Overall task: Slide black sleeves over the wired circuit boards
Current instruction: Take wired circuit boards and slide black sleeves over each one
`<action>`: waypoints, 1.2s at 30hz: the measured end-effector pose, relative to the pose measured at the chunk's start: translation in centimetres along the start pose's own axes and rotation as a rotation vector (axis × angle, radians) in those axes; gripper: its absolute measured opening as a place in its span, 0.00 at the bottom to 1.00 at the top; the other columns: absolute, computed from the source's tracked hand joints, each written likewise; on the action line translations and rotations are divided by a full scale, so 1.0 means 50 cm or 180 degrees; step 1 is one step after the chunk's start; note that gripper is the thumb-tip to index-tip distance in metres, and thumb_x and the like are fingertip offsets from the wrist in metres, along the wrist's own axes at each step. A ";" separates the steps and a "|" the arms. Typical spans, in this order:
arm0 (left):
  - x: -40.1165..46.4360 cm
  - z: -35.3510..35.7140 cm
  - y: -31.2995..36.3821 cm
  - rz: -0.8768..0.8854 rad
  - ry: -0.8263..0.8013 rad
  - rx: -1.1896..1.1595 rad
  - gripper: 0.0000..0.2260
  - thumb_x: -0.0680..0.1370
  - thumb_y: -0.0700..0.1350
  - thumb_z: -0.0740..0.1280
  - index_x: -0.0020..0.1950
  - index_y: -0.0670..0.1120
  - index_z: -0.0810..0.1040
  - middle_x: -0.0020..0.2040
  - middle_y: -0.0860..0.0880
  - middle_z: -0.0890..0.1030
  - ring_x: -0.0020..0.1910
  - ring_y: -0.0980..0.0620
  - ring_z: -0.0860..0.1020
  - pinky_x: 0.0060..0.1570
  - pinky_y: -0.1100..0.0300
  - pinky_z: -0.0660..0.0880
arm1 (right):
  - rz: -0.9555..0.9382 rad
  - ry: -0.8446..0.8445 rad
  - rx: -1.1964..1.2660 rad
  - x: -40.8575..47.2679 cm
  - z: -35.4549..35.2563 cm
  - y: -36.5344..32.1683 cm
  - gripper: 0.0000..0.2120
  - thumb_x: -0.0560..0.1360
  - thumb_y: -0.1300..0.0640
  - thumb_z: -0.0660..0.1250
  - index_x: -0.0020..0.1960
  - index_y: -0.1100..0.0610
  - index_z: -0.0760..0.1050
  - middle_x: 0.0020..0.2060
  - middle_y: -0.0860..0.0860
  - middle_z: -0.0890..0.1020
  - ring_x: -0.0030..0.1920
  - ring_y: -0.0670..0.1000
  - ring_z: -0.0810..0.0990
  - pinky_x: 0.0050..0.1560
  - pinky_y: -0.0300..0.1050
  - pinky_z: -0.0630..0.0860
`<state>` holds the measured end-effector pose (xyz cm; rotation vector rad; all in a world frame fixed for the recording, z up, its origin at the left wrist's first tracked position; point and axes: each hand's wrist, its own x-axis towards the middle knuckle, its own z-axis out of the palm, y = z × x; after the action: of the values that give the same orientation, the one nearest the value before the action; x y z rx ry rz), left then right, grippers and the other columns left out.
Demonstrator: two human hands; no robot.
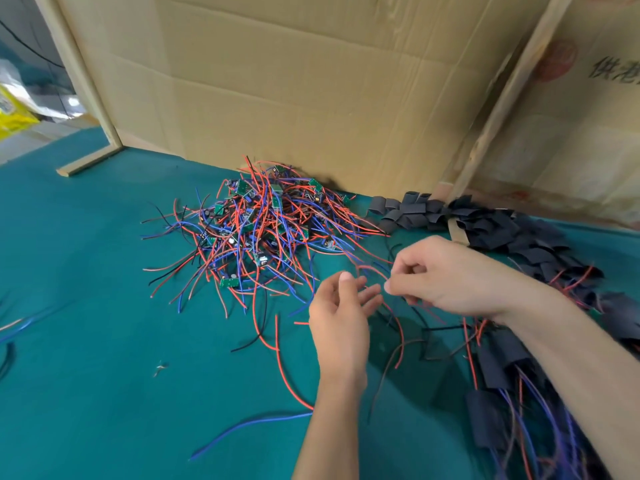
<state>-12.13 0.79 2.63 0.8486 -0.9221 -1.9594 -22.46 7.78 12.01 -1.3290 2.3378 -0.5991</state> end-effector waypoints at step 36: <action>-0.004 -0.013 0.024 -0.0431 -0.0819 -0.0858 0.05 0.82 0.40 0.64 0.51 0.40 0.78 0.47 0.39 0.85 0.41 0.50 0.85 0.39 0.63 0.81 | 0.0437 -0.0872 0.1501 -0.058 -0.027 0.027 0.03 0.76 0.63 0.72 0.44 0.63 0.82 0.34 0.59 0.85 0.30 0.48 0.77 0.30 0.38 0.70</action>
<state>-11.04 0.26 3.35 0.5241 -0.7342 -2.2864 -22.75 11.19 12.77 -0.9582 1.8947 -0.8057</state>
